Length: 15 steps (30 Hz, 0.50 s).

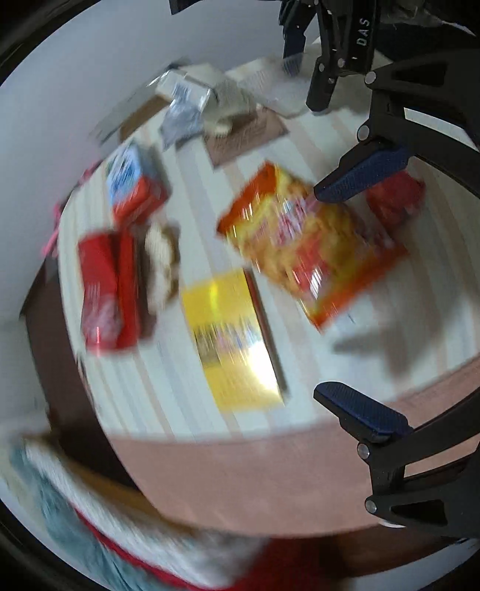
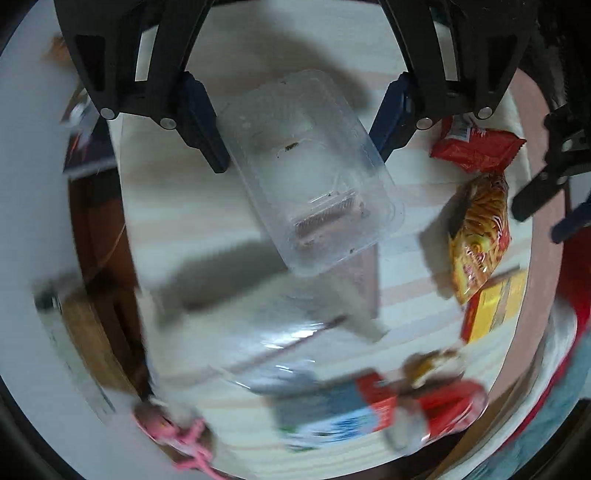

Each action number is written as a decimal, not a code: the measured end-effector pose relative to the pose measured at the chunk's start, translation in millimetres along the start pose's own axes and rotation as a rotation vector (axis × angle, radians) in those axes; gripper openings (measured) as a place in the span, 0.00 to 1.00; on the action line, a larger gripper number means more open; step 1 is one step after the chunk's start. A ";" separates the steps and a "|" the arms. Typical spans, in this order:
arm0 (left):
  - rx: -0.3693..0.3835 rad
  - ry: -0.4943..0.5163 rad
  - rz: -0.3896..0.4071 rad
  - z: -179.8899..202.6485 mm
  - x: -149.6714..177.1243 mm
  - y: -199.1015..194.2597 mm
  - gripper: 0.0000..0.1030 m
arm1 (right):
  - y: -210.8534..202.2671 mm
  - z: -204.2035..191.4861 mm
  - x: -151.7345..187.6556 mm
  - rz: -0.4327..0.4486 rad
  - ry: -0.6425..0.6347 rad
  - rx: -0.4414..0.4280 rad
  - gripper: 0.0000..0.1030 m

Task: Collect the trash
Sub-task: 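Grasp the clear plastic tray with the right tool while the left tool grasps the orange chip bag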

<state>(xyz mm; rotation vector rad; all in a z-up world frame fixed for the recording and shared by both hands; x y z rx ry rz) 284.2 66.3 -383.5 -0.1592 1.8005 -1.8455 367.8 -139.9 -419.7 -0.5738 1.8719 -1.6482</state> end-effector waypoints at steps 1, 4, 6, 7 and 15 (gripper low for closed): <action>0.012 0.035 -0.014 9.2 -2.4 5.5 0.96 | 0.4 4.6 2.0 0.001 0.017 -0.014 0.74; 0.029 0.125 -0.071 27.3 -4.1 24.2 0.95 | -1.3 13.1 2.2 0.002 0.024 -0.046 0.75; 0.034 0.148 -0.104 33.3 -4.4 33.9 0.95 | 0.5 13.8 2.8 -0.006 0.000 -0.038 0.75; 0.037 0.156 -0.109 36.1 -4.6 37.1 0.95 | 1.9 14.0 1.3 -0.009 -0.014 -0.026 0.75; 0.013 0.092 -0.067 35.3 3.0 29.0 0.53 | 8.5 -6.4 15.1 -0.002 -0.072 0.071 0.75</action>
Point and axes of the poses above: each gripper's, at about its wrist camera, not at the fingertips, and y roughly the way its jaws point, z to its right, x to its underside, the point moved 10 cm from there along y, roughly the way its jaws point, and after that the axes turned 14 degrees about -y, right-handed, at the moved point
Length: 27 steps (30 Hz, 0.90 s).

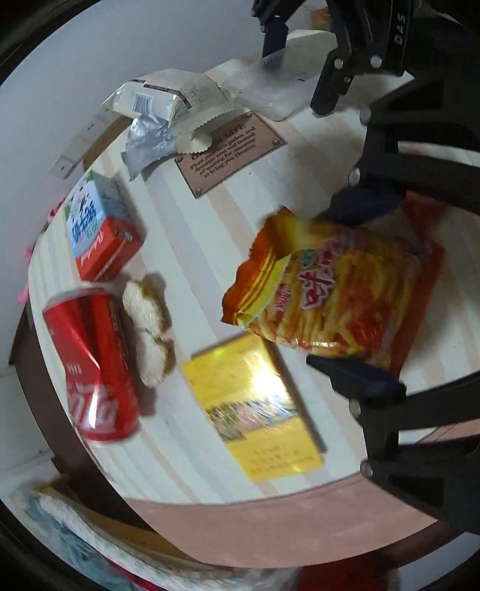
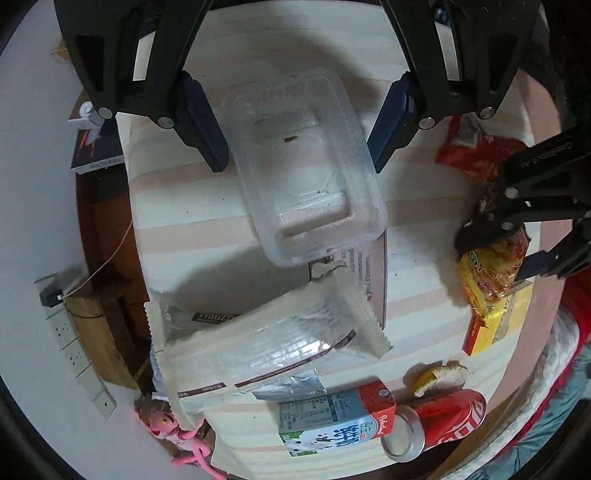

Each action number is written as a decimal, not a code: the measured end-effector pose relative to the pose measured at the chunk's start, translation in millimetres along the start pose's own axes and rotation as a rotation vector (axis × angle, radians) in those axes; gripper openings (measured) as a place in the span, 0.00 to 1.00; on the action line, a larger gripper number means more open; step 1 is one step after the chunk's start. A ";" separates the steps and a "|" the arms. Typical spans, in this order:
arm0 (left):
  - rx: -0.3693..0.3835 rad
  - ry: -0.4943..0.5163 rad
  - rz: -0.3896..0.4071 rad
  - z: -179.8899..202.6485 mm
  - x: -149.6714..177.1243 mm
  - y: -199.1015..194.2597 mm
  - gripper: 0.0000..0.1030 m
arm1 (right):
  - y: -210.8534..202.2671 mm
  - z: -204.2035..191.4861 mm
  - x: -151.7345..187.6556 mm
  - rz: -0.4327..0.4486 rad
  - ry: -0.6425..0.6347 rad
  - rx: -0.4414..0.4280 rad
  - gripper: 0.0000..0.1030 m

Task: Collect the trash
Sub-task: 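Grasp the clear plastic tray with the right tool while the left tool grasps the orange chip bag, then carry the clear tray and orange chip bag with both tools to the bin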

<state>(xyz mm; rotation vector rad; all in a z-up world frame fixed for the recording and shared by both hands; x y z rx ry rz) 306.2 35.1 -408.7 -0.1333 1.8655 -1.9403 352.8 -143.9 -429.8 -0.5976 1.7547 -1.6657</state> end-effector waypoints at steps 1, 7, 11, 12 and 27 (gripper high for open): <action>-0.013 -0.030 0.010 -3.9 2.4 -2.7 0.49 | 1.2 -2.5 -1.3 0.004 -0.003 0.014 0.73; -0.066 -0.175 0.073 -25.6 19.1 -19.4 0.43 | -4.1 -14.3 8.3 0.032 0.003 0.044 0.62; -0.069 -0.257 0.135 -45.5 30.8 -42.8 0.42 | -13.6 -25.6 12.1 0.061 0.024 0.019 0.61; -0.067 -0.275 0.153 -46.5 33.6 -50.7 0.42 | -18.0 -27.3 11.9 0.071 0.029 0.012 0.61; -0.088 -0.432 0.438 -144.8 40.7 -190.9 0.42 | -121.9 -129.8 -16.3 0.280 -0.049 -0.112 0.60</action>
Point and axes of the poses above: each gripper's, at about its wrist camera, not at the fingertips, and y roughly the way its jaws point, z to its right, x to its underside, the point moved 10 cm from there along y, roughly the way its jaws point, and after that the axes turned 14 degrees about -y, right-handed, at the moved point
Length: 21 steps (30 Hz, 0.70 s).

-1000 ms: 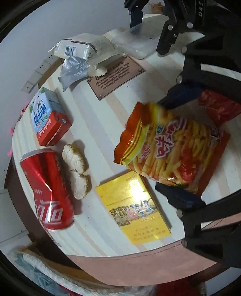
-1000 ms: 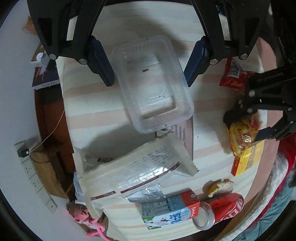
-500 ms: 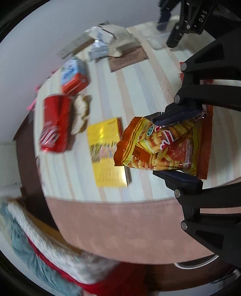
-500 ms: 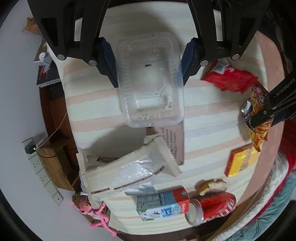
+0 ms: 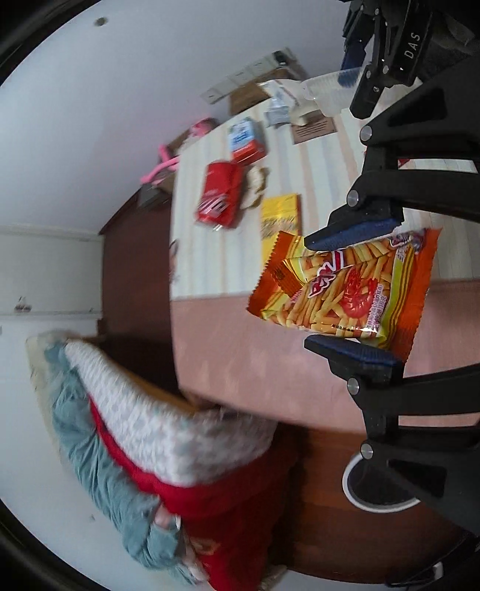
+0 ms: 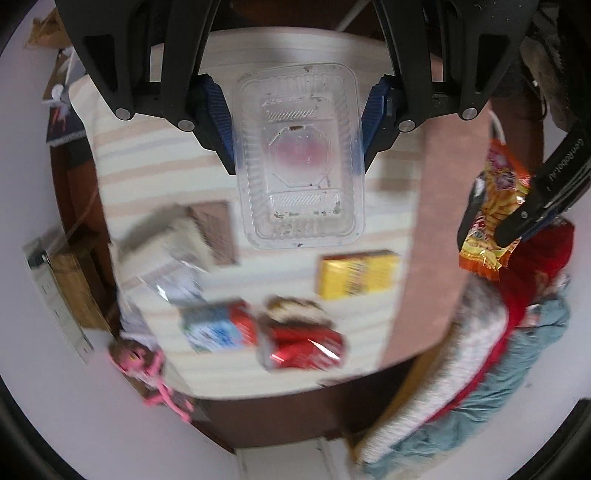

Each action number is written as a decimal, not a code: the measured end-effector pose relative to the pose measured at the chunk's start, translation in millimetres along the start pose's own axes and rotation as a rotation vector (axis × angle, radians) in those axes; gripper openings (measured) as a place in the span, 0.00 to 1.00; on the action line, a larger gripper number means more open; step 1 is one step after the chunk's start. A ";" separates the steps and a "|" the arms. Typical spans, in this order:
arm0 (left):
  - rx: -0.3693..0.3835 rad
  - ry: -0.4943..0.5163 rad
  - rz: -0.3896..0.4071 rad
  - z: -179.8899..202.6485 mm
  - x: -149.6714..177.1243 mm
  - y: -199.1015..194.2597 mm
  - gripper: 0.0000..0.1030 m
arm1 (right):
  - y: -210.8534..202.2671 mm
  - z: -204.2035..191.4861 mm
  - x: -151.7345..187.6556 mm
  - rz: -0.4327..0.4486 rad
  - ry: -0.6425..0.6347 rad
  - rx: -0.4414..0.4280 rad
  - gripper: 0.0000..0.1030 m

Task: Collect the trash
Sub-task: 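Carry the clear tray and orange chip bag with both tools to the bin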

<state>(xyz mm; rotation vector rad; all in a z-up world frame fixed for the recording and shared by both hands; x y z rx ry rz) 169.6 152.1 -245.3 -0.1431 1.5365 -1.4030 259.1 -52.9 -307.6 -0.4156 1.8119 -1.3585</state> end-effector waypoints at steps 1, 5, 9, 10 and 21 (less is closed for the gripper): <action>-0.003 -0.014 0.015 -10.0 -4.2 -6.7 0.42 | -4.7 -11.0 -5.7 0.011 -0.015 -0.008 0.60; -0.033 -0.070 0.082 -55.0 -23.4 -40.8 0.42 | -20.6 -64.3 -28.5 0.055 -0.079 -0.057 0.60; -0.084 -0.124 0.142 -111.6 -39.1 -74.7 0.42 | -24.6 -134.6 -48.8 0.083 -0.156 -0.119 0.60; -0.099 -0.140 0.154 -128.7 -42.1 -82.7 0.42 | -23.8 -147.9 -51.5 0.086 -0.170 -0.130 0.60; -0.219 -0.388 0.123 -324.5 -25.2 -98.6 0.42 | 48.5 -362.2 -56.6 -0.006 -0.356 -0.307 0.60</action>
Point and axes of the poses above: each gripper's, at about its wrist camera, not at the fingertips, and y roughly the way its jaws point, z to its right, x to its underside, the point moved 10 cm from there along y, roughly the way its jaws point, and after that the axes turned 14 degrees about -y, right-handed, at the moved point
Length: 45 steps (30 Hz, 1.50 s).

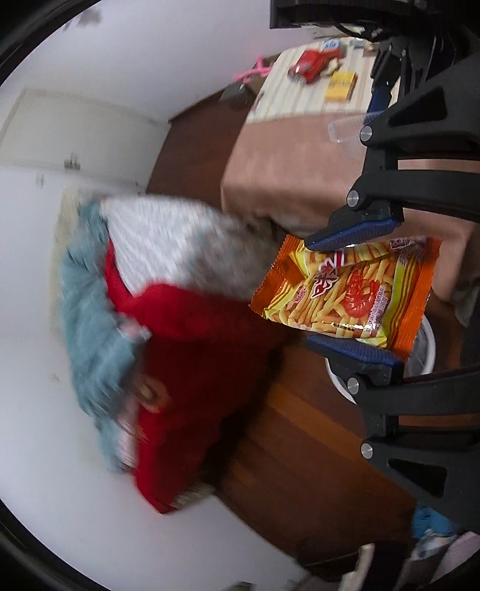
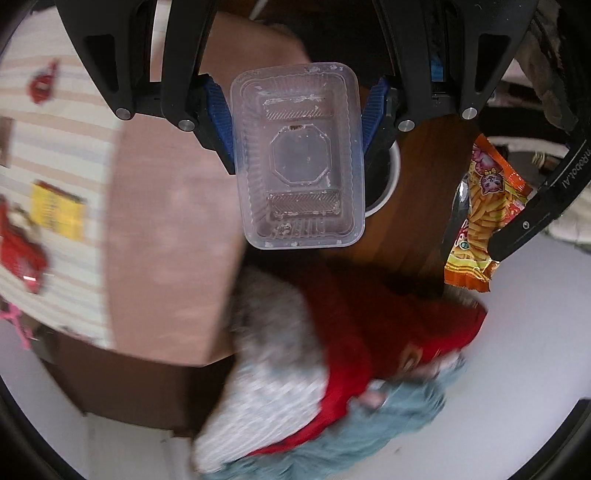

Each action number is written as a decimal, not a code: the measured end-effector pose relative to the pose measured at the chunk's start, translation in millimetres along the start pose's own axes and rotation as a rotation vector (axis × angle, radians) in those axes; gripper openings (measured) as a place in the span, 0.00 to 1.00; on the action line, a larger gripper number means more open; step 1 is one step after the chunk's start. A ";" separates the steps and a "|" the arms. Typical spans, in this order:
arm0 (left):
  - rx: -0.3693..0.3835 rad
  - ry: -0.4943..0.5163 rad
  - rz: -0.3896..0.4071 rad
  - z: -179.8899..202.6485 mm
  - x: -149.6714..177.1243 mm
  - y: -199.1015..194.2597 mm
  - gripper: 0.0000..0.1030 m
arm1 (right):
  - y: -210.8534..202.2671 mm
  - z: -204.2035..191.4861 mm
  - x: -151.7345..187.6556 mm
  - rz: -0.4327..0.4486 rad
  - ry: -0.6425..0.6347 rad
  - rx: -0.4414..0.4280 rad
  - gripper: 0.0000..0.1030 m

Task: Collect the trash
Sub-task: 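Carry the clear tray and orange chip bag with both tools to the bin, then open both tools to drop the tray and chip bag into the bin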

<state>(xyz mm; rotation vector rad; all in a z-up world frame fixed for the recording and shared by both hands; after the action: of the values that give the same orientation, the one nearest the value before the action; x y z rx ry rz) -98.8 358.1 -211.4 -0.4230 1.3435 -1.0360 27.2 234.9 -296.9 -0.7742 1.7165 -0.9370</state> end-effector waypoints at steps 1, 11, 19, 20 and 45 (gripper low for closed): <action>-0.010 -0.019 -0.015 -13.9 -0.2 7.8 0.42 | 15.9 -10.9 -2.2 -0.016 -0.008 -0.011 0.60; -0.071 -0.281 -0.354 -153.9 44.0 153.4 0.40 | 199.4 -79.6 8.7 -0.277 -0.045 -0.072 0.60; -0.211 -0.314 -0.466 -208.9 95.9 217.3 0.85 | 320.8 -103.2 32.0 -0.450 -0.102 -0.086 0.61; -0.225 -0.314 -0.471 -214.1 100.5 219.1 0.89 | 330.9 -104.5 34.5 -0.468 -0.118 -0.082 0.61; -0.316 -0.187 -0.358 -203.3 95.5 142.8 0.95 | 250.0 -95.1 23.1 -0.380 -0.198 0.063 1.00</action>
<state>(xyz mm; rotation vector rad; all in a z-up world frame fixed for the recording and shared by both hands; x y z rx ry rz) -245.1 415.9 -426.1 -1.0017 1.2910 -1.0439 -87.5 361.7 -503.9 -1.1370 1.3859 -1.1219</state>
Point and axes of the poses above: each gripper's, at about its wrist camera, not at the fingertips, and y roughly the way its jaws point, z to its right, x to its underside, the point moved 10 cm from there along y, roughly the way its jaws point, and after that the axes turned 14 degrees about -y, right-handed, at the moved point
